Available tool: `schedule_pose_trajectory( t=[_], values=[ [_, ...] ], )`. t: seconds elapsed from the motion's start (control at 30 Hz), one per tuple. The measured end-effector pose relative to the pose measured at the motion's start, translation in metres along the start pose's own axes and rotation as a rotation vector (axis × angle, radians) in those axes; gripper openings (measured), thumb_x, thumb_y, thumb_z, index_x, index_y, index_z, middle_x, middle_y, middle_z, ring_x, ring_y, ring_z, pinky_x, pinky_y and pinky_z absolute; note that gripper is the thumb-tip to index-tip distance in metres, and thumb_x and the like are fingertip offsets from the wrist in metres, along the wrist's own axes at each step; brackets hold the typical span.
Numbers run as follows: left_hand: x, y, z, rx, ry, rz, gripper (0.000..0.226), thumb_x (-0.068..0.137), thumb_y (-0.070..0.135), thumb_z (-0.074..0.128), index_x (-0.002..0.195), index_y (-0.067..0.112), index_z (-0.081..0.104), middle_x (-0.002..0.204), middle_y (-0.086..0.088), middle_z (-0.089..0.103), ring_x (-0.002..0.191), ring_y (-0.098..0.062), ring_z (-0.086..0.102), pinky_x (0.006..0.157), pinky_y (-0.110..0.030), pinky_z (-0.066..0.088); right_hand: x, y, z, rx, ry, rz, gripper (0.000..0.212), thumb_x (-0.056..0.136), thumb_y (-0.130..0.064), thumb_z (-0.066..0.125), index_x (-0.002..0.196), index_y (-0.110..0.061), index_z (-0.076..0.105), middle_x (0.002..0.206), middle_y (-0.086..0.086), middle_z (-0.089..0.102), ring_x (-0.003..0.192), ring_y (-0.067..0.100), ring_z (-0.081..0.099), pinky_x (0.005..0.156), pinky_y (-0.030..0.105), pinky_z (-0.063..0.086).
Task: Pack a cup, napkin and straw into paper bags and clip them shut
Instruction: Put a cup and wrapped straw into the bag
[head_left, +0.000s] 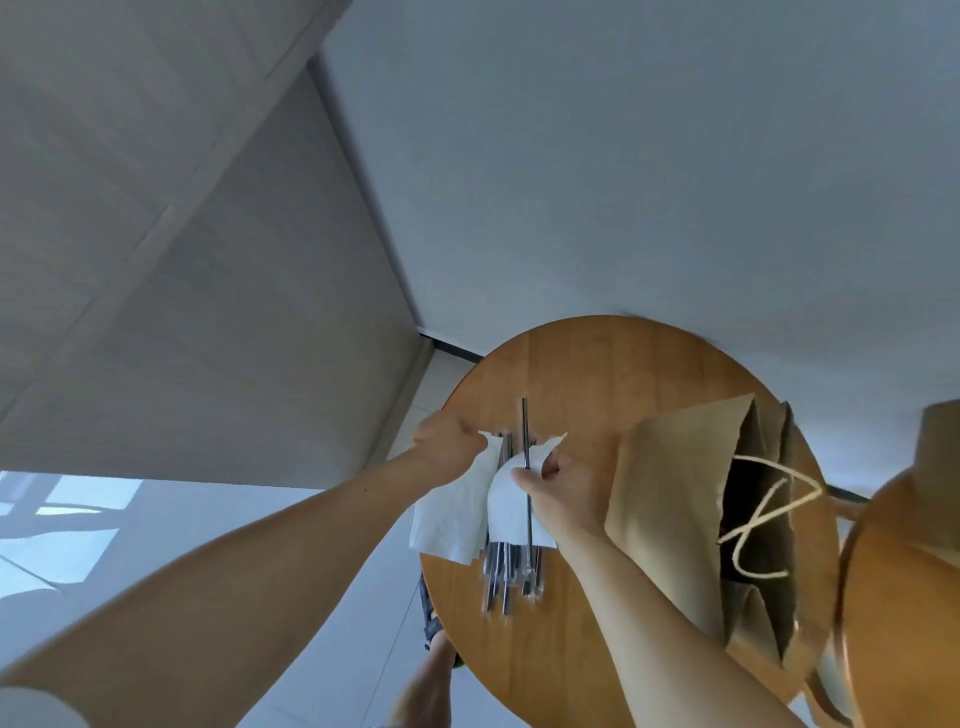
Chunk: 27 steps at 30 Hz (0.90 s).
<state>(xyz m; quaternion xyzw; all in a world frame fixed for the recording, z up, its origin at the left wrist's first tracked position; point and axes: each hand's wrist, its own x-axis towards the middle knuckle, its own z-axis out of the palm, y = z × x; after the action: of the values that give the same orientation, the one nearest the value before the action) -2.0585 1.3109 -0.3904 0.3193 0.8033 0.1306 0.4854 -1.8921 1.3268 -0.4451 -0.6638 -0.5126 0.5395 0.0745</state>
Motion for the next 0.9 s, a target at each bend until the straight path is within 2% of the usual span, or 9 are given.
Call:
schedule_pose_trajectory(
  t=[0.1, 0.23, 0.33, 0.4, 0.47, 0.53, 0.63, 0.77, 0.9],
  values=[
    [-0.014, 0.021, -0.015, 0.003, 0.013, 0.034, 0.014, 0.092, 0.02, 0.06, 0.08, 0.016, 0.054, 0.088, -0.003, 0.057, 0.084, -0.024, 0.063, 0.065, -0.026, 0.042, -0.021, -0.049, -0.036, -0.021, 0.075, -0.173, 0.035, 0.08, -0.027, 0.078, 0.06, -0.02, 0.05, 0.052, -0.01, 0.05, 0.049, 0.007, 0.048, 0.052, 0.024, 0.038],
    [-0.033, 0.071, -0.021, -0.035, 0.023, 0.147, 0.016, 0.089, 0.013, 0.056, 0.074, 0.018, 0.056, 0.077, 0.001, 0.058, 0.065, -0.016, 0.057, 0.058, -0.025, 0.046, -0.054, -0.115, -0.108, -0.055, 0.286, -0.366, 0.029, 0.083, -0.039, 0.075, 0.069, -0.028, 0.052, 0.065, -0.015, 0.057, 0.059, 0.002, 0.054, 0.046, 0.011, 0.033],
    [-0.045, 0.109, -0.008, 0.046, -0.023, 0.25, 0.011, 0.09, 0.017, 0.059, 0.097, 0.01, 0.063, 0.098, -0.006, 0.066, 0.086, -0.028, 0.069, 0.076, -0.041, 0.06, -0.068, -0.144, -0.17, -0.011, 0.445, -0.454, 0.024, 0.082, -0.038, 0.075, 0.077, -0.022, 0.057, 0.074, -0.012, 0.062, 0.067, 0.003, 0.058, 0.054, 0.021, 0.041],
    [-0.055, 0.129, 0.007, 0.14, -0.121, 0.321, 0.019, 0.085, 0.02, 0.064, 0.104, 0.013, 0.063, 0.1, -0.006, 0.067, 0.087, -0.025, 0.069, 0.075, -0.038, 0.061, -0.07, -0.151, -0.207, 0.025, 0.55, -0.471, 0.023, 0.081, -0.036, 0.075, 0.076, -0.021, 0.058, 0.074, -0.011, 0.062, 0.068, 0.001, 0.058, 0.054, 0.019, 0.038],
    [-0.064, 0.141, 0.026, 0.278, -0.263, 0.389, 0.035, 0.082, 0.021, 0.07, 0.115, 0.016, 0.062, 0.105, -0.003, 0.066, 0.09, -0.02, 0.067, 0.072, -0.031, 0.057, -0.068, -0.149, -0.235, 0.041, 0.612, -0.463, 0.023, 0.082, -0.034, 0.075, 0.077, -0.018, 0.059, 0.074, -0.008, 0.062, 0.068, 0.004, 0.058, 0.054, 0.02, 0.037],
    [-0.071, 0.145, 0.049, 0.442, -0.376, 0.443, 0.058, 0.081, 0.03, 0.075, 0.132, 0.015, 0.055, 0.113, -0.001, 0.064, 0.1, -0.019, 0.063, 0.083, -0.029, 0.053, -0.062, -0.139, -0.251, 0.039, 0.639, -0.447, 0.026, 0.083, -0.032, 0.074, 0.08, -0.011, 0.06, 0.075, -0.002, 0.063, 0.068, 0.011, 0.058, 0.055, 0.023, 0.039],
    [-0.077, 0.143, 0.081, 0.553, -0.386, 0.452, 0.078, 0.078, 0.05, 0.075, 0.141, 0.015, 0.045, 0.127, -0.004, 0.059, 0.114, -0.024, 0.057, 0.096, -0.036, 0.05, -0.052, -0.121, -0.256, 0.006, 0.651, -0.414, 0.029, 0.085, -0.032, 0.073, 0.08, -0.008, 0.058, 0.074, 0.002, 0.061, 0.065, 0.014, 0.055, 0.053, 0.024, 0.037],
    [-0.087, 0.143, 0.105, 0.577, -0.254, 0.417, 0.063, 0.077, 0.06, 0.07, 0.121, 0.017, 0.058, 0.109, -0.002, 0.066, 0.098, -0.022, 0.063, 0.087, -0.04, 0.056, -0.047, -0.102, -0.244, -0.01, 0.634, -0.38, 0.025, 0.088, -0.032, 0.071, 0.084, -0.013, 0.055, 0.075, -0.006, 0.057, 0.065, 0.002, 0.051, 0.05, 0.02, 0.031],
    [-0.09, 0.142, 0.104, 0.468, -0.113, 0.325, 0.031, 0.095, 0.04, 0.052, 0.095, 0.013, 0.065, 0.086, -0.005, 0.069, 0.076, -0.021, 0.068, 0.074, -0.035, 0.059, -0.049, -0.096, -0.23, 0.027, 0.64, -0.394, 0.023, 0.091, -0.032, 0.068, 0.089, -0.016, 0.053, 0.075, -0.012, 0.053, 0.063, 0.0, 0.05, 0.043, 0.01, 0.035]
  ],
)
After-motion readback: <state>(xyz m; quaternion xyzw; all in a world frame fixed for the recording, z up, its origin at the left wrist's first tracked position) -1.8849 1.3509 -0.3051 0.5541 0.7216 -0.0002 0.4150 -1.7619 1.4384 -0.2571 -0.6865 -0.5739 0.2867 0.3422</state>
